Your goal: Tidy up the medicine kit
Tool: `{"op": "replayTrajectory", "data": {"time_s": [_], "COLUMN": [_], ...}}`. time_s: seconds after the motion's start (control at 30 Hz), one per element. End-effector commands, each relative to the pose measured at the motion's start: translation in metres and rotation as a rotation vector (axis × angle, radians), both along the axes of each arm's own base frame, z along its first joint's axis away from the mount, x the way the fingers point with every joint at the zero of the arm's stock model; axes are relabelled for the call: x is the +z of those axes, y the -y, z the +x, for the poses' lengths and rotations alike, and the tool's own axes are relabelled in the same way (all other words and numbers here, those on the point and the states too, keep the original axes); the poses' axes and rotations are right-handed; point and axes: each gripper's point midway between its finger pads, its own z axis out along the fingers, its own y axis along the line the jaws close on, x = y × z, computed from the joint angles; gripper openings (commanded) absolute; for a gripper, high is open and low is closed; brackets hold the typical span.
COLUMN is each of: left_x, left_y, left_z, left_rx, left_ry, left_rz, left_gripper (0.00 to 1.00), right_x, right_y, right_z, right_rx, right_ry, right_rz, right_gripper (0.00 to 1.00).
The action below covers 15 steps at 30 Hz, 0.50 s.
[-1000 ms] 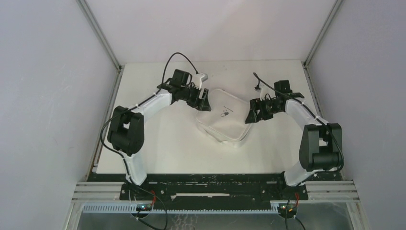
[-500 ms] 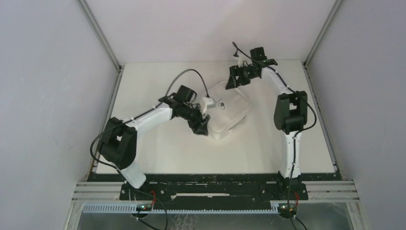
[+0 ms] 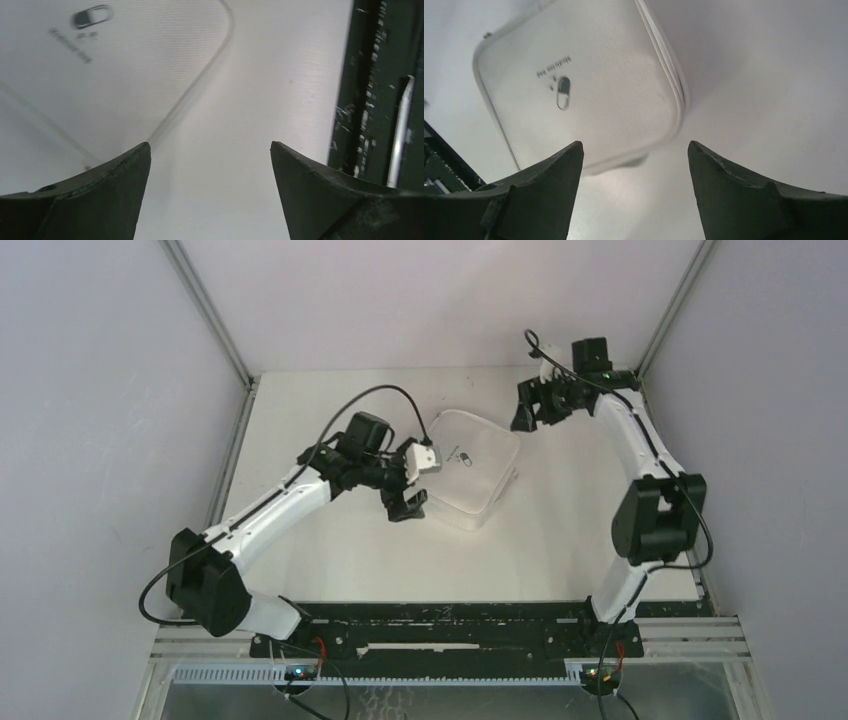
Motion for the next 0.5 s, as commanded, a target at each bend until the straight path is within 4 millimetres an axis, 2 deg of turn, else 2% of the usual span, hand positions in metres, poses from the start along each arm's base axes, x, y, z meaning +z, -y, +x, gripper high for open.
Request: {"op": "replayTrajectory", "data": {"time_s": [0.0,0.07,0.1,0.2,0.33,0.47], "left_x": [0.033,0.043,0.046,0.048,0.036,0.024], "left_y": [-0.013,-0.014,-0.023,-0.028,-0.029,-0.016], "left_z": [0.062,0.084,0.099,0.131,0.166,0.186], "left_rx": [0.260,0.347,0.407,0.512,0.591,0.607], "left_ry": [0.072,0.035,0.013,-0.054,-0.149,-0.244], "left_rz": [-0.082,-0.129,-0.149,-0.197,-0.245,-0.274], "left_gripper": [0.94,0.95,0.95,0.96,0.96,0.97], "right_x": [-0.004,-0.010,-0.013,-0.022,-0.037,-0.056], "right_y": [0.021,0.020,0.018,0.012,0.004,-0.011], "right_z": [-0.026,-0.040,-0.046,-0.055,-0.054,-0.054], "right_rx": [-0.064,-0.086,-0.091,-0.112,-0.140,-0.134], "right_ry": [0.035,0.014,0.003,-0.039,-0.078,-0.134], "right_rz": [-0.024,0.009,0.025,0.074,0.133,0.158], "right_gripper": [0.77,0.79,0.80,0.81,0.82,0.82]}}
